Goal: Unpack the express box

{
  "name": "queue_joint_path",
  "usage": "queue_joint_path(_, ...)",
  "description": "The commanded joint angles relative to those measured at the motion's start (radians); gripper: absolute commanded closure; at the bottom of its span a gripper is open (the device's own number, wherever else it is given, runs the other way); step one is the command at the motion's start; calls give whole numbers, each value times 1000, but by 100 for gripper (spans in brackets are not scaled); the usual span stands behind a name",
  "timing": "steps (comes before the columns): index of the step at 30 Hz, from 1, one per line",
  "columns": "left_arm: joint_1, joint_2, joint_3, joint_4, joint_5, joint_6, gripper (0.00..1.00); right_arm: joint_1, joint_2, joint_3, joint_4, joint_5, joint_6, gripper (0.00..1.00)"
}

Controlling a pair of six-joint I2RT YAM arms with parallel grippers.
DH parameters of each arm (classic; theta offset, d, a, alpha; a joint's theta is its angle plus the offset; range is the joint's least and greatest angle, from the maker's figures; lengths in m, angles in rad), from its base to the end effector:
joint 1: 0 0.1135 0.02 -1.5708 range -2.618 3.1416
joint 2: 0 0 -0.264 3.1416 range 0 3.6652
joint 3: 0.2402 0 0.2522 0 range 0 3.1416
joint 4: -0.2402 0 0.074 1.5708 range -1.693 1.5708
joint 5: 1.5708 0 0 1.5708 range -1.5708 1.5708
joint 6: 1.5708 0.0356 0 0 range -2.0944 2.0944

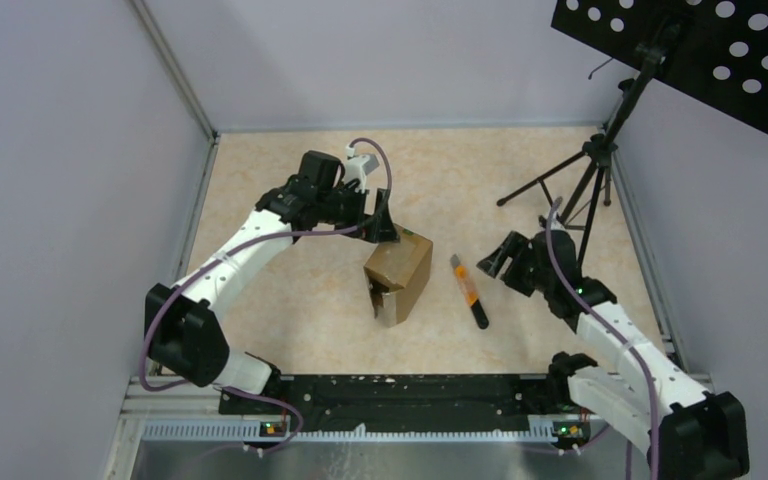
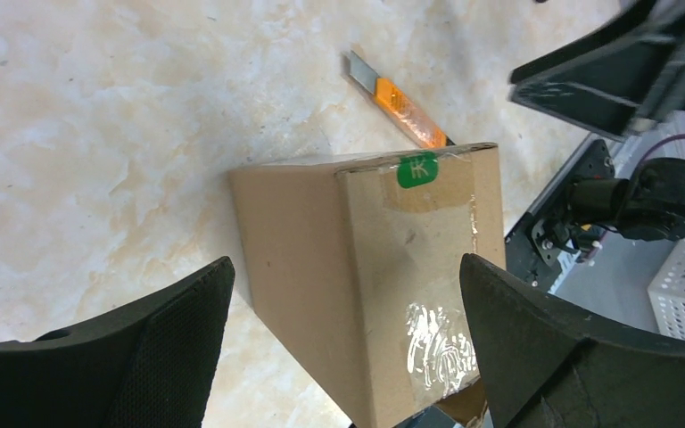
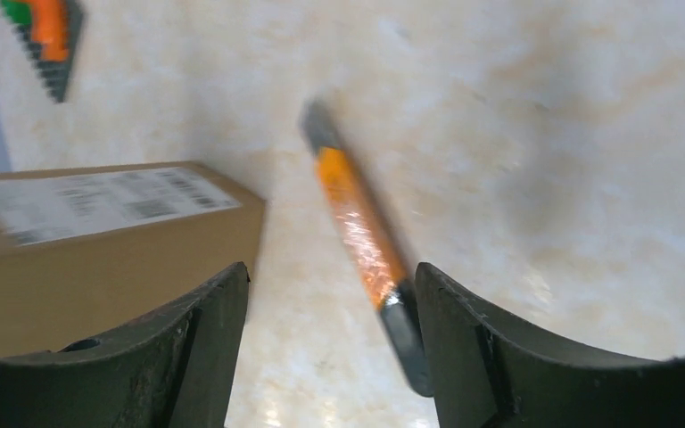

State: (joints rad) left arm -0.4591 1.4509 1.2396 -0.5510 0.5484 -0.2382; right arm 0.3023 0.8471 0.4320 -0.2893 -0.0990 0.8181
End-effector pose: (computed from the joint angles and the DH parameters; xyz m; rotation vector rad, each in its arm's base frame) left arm 0.2751 -0.1567 0.3108 0.5480 2.3380 -0.9787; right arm 0.1679 0.0560 0.1966 0.5519 2.3050 0.6817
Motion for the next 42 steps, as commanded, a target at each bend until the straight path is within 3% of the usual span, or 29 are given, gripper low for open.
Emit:
queue_joint_path(1,1,-52,19,-5,-99,-37,2,124,53,262,-77,45,-175,32)
queue_joint_path(7,11,-113,-25,-31,-186,-93,2,343,206,530,-91,118,-291,31)
queue_joint_path(11,13,-147,-61,-56,-181,-104,2,409,323,642,-76,161,-366,33)
queue_joint_path(16,13,-207,-101,-94,-214,-107,2,424,432,716,-63,113,-449,54)
queue_joint_path(30,16,-287,-163,-151,-235,-108,2,476,556,781,-83,109,-504,60)
queue_joint_path(42,17,-280,-143,-154,-188,-90,3,429,653,817,-143,84,-532,73)
